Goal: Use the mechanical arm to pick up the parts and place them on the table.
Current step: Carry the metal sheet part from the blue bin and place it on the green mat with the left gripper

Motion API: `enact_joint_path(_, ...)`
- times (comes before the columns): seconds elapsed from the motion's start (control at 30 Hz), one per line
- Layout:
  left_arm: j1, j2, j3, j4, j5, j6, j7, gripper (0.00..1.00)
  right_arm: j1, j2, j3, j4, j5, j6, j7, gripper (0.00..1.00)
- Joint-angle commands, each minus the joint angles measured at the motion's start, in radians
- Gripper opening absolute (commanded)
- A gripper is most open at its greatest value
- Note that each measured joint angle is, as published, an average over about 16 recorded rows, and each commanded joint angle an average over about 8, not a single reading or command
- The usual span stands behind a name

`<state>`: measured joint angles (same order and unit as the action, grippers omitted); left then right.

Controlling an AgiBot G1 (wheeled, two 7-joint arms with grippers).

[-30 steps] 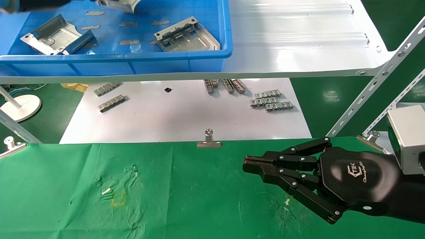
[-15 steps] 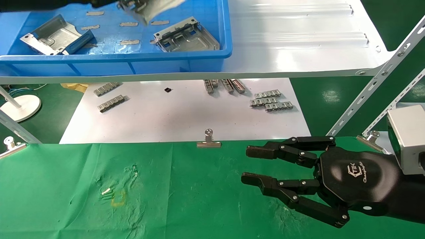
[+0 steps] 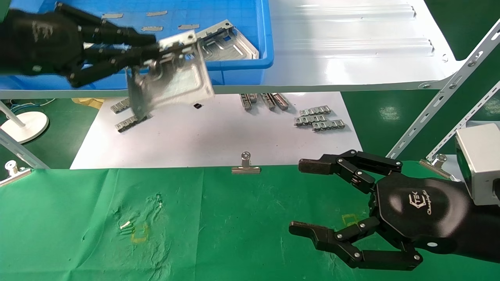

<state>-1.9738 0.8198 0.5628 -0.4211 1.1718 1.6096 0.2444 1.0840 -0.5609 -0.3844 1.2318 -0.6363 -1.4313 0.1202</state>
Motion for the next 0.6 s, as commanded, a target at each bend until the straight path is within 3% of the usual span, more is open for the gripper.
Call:
enact_joint_path(0.03, 0.044, -0.039, 0.019, -0.075, -0.048, 0.004, 0.021, 0.0, 0.0, 0.0, 0.0, 0.0, 0.0, 0.0, 0.0, 1.0)
enact_joint_path(0.17, 0.146, -0.158, 0.1, -0.258, -0.184, -0.001, 0.046, 0.0, 0.0, 0.0, 0.0, 0.0, 0.0, 0.0, 0.0, 1.0)
enact_joint_path(0.27, 0.198, -0.221, 0.174, -0.336, -0.221, -0.009, 0.08, 0.0, 0.0, 0.0, 0.0, 0.0, 0.0, 0.0, 0.0, 1.0)
enact_joint_path(0.4, 0.231, -0.24, 0.268, -0.334, -0.176, -0.022, 0.149, 0.0, 0.0, 0.0, 0.0, 0.0, 0.0, 0.0, 0.0, 1.0)
enact_joint_path(0.6, 0.253, -0.2, 0.366, -0.228, -0.065, -0.034, 0.281, 0.0, 0.0, 0.0, 0.0, 0.0, 0.0, 0.0, 0.0, 1.0)
